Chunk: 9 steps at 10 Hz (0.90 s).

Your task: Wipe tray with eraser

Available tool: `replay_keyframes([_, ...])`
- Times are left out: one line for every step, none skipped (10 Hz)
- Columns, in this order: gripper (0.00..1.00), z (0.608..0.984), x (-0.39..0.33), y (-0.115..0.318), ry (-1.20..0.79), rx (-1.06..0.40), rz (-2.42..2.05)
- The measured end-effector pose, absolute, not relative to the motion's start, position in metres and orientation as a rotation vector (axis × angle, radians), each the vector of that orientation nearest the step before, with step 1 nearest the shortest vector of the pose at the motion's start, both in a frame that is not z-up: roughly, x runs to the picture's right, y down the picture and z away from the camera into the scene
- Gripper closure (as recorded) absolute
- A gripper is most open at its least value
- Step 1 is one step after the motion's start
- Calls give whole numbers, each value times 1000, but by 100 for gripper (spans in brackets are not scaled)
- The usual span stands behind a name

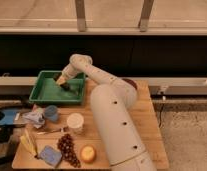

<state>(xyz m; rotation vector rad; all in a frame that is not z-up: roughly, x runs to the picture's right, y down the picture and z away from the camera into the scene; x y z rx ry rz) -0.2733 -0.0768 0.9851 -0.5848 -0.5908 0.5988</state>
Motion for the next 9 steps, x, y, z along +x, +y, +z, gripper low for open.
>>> replay_keyframes([100, 984, -285, -74, -604, -600, 578])
replay_keyframes([100, 981, -297, -70, -619, -613, 553])
replay_keyframes([100, 974, -305, -66, -633, -621, 530])
replay_keyframes([100, 966, -310, -65, -644, -625, 514])
replay_keyframes([100, 956, -316, -64, -651, -626, 494])
replay_keyframes([100, 946, -315, -63, -649, -620, 477])
replay_keyframes([100, 933, -309, -63, -637, -608, 471])
replay_keyframes([100, 923, -299, -61, -616, -596, 471])
replay_keyframes([100, 918, -290, -60, -598, -586, 476])
